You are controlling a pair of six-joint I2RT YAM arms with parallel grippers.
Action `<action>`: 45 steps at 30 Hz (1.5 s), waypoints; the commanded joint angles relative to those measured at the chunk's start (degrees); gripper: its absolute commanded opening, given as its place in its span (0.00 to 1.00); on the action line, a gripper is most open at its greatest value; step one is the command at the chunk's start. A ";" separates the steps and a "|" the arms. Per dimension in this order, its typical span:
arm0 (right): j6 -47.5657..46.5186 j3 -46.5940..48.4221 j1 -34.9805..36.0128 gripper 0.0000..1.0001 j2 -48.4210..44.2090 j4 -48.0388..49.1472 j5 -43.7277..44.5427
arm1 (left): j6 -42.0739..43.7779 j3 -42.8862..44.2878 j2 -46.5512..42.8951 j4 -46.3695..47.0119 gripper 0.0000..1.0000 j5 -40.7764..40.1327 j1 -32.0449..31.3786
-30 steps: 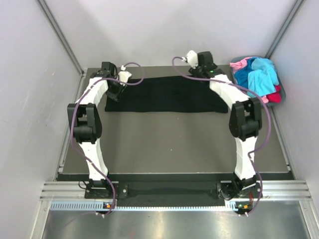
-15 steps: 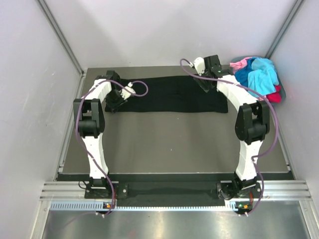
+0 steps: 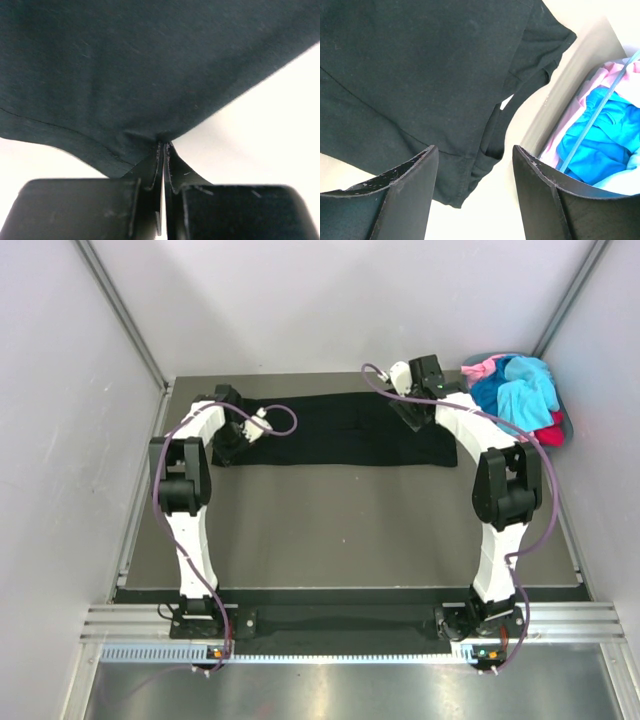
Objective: Fold and stack the t-shirts
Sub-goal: Fold the tshirt
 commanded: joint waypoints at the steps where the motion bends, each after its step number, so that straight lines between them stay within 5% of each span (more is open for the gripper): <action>1: 0.85 1.79 -0.59 0.61 -2.63 0.71 -0.03 | 0.70 -4.83 -5.63 0.33 0.00 3.26 0.64; 18: 2.52 6.26 -0.76 0.63 4.04 -1.74 1.36 | 1.67 -24.52 -24.97 -7.84 0.00 9.68 -2.70; 33: 6.12 24.99 -5.07 0.63 21.36 -2.20 1.73 | 6.50 -39.21 -36.40 -22.43 0.00 10.04 -16.75; 45: 6.30 30.97 -5.24 0.54 27.95 -3.06 -3.19 | 5.63 -40.19 -40.97 -26.13 0.00 11.79 -28.00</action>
